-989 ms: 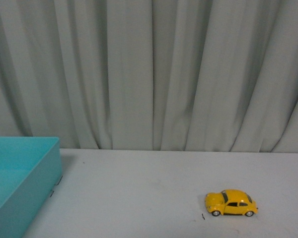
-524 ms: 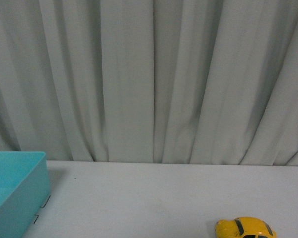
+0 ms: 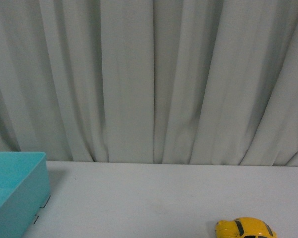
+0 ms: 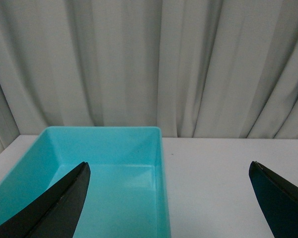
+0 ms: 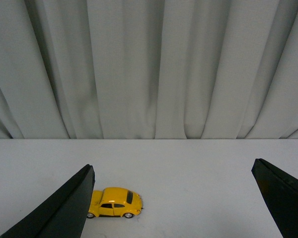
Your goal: Wind up and store yellow beetle toy
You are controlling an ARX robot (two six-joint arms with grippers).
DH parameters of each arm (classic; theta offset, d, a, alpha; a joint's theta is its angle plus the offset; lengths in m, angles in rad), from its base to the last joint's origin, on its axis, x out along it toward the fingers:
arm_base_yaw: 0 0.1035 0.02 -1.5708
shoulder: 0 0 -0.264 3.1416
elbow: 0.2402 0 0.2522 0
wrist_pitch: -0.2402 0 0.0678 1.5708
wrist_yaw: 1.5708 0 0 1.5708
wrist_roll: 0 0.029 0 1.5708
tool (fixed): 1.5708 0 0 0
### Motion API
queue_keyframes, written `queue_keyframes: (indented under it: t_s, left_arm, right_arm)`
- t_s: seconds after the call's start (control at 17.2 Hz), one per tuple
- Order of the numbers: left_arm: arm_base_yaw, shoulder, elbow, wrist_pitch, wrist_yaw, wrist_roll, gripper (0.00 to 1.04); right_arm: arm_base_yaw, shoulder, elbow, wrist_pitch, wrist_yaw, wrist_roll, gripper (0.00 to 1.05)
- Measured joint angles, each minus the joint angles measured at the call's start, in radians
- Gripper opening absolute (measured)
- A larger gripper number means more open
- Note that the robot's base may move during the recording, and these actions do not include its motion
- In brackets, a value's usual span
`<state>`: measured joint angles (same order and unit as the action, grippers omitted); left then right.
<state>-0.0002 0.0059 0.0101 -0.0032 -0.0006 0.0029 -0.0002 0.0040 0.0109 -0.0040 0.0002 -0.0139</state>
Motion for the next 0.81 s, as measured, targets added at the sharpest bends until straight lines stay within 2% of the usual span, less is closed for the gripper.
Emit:
queue_keyframes:
  t_s: [0.12, 0.17, 0.23, 0.35, 0.47, 0.58, 0.7, 0.81]
  left_arm:
    - [0.000, 0.000, 0.000, 0.000, 0.000, 0.000, 0.98]
    - [0.000, 0.000, 0.000, 0.000, 0.000, 0.000, 0.98]
    - [0.000, 0.000, 0.000, 0.000, 0.000, 0.000, 0.98]
    - [0.000, 0.000, 0.000, 0.000, 0.000, 0.000, 0.98]
    - [0.000, 0.000, 0.000, -0.001, 0.000, 0.000, 0.98]
    - [0.000, 0.000, 0.000, 0.000, 0.000, 0.000, 0.98]
    - [0.000, 0.000, 0.000, 0.000, 0.000, 0.000, 0.98]
    - [0.000, 0.000, 0.000, 0.000, 0.000, 0.000, 0.98]
  right_arm:
    - [-0.005, 0.003, 0.005, -0.028, -0.016, 0.022, 0.98]
    - [-0.200, 0.237, 0.028, 0.102, -0.237, 0.189, 0.98]
    - [-0.292, 0.391, 0.050, 0.254, -0.320, 0.220, 0.98]
    - [-0.394, 0.769, 0.160, 0.591, -0.431, 0.230, 0.98]
    - [-0.383, 1.096, 0.309, 0.793, -0.458, 0.211, 0.98]
    - [-0.322, 1.332, 0.473, 0.816, -0.481, 0.166, 0.98]
    - [-0.243, 1.498, 0.633, 0.776, -0.581, 0.075, 0.98]
    - [-0.176, 1.680, 0.803, 0.639, -0.753, -0.146, 0.98]
